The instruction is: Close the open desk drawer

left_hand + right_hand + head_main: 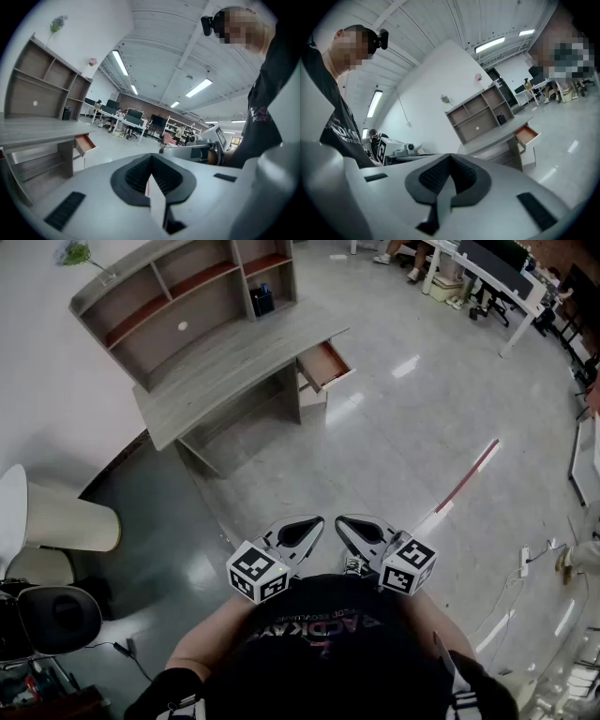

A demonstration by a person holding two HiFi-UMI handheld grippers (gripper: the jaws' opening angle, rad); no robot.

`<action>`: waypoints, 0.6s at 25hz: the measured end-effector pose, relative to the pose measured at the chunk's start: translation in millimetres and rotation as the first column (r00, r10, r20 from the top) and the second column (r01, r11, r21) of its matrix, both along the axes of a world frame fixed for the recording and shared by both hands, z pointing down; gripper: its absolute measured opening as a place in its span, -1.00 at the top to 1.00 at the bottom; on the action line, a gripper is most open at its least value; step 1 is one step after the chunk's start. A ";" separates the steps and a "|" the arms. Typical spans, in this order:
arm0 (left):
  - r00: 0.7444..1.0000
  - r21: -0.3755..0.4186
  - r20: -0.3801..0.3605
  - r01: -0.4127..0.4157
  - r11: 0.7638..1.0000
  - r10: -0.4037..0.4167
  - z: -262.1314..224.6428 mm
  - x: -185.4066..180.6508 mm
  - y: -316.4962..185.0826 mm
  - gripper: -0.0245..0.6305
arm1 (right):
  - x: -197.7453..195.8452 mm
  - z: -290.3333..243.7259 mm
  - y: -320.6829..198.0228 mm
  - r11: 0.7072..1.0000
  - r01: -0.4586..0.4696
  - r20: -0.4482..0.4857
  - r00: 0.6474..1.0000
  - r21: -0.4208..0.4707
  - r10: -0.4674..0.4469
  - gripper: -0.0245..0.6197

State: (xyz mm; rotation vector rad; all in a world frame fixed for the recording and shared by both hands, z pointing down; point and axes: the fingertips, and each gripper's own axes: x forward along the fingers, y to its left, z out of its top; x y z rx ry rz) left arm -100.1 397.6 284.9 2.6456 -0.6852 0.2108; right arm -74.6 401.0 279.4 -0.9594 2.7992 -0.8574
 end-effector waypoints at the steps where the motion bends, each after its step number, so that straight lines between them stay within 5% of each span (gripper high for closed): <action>1: 1.000 0.000 0.000 0.001 1.000 -0.001 0.0 -0.1 0.1 0.89 | 0.0 0.0 0.3 1.000 0.001 -0.001 1.000 0.001 -0.001 0.88; 15: 1.000 -0.005 -0.004 -0.002 1.000 0.002 0.1 5.4 1.4 0.89 | 8.3 -4.0 1.7 1.000 -0.014 0.010 1.000 0.019 0.014 0.88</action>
